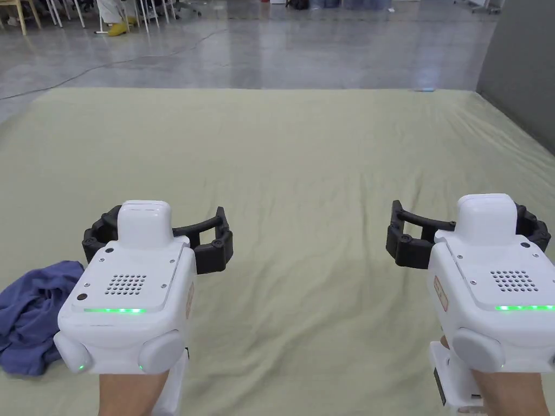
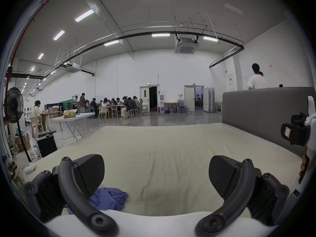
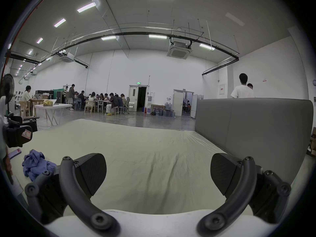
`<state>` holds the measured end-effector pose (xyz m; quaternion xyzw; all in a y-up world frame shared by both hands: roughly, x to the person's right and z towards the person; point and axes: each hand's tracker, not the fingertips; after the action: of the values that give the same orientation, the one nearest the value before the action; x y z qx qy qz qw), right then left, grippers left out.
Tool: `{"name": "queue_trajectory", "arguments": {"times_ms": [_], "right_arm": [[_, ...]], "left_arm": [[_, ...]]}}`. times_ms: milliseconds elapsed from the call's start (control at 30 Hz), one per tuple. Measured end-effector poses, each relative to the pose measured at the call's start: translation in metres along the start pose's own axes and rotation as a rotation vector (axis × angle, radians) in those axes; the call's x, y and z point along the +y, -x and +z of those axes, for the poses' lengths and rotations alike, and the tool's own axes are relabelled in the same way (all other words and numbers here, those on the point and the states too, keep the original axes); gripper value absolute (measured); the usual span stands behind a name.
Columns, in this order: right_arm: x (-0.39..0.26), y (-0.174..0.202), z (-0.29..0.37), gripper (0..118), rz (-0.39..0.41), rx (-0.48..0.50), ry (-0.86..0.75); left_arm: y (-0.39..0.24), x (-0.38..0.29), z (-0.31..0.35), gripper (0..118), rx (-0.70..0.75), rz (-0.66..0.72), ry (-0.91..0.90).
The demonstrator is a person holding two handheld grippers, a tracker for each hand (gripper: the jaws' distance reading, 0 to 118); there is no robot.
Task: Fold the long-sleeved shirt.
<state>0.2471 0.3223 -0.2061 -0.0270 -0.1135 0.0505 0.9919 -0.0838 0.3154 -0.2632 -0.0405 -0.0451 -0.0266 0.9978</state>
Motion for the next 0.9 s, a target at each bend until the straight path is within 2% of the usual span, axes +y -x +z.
{"name": "queue_trajectory", "arguments": {"times_ms": [300,600,767,900], "right_arm": [[-0.001,0.002,0.008,118,-0.017,0.019,0.008],[-0.003,0.004,0.009,118,0.009,0.016,0.004],[-0.001,0.004,0.009,118,-0.003,0.028,-0.007],[0.003,0.009,0.009,118,0.026,0.021,-0.002]], "left_arm": [[-0.005,-0.002,0.007,118,-0.014,-0.011,0.0],[-0.001,-0.009,0.009,118,-0.017,0.023,0.001],[-0.001,-0.01,0.007,118,-0.023,0.02,0.011],[-0.002,-0.011,0.006,118,-0.035,0.026,0.016]]}}
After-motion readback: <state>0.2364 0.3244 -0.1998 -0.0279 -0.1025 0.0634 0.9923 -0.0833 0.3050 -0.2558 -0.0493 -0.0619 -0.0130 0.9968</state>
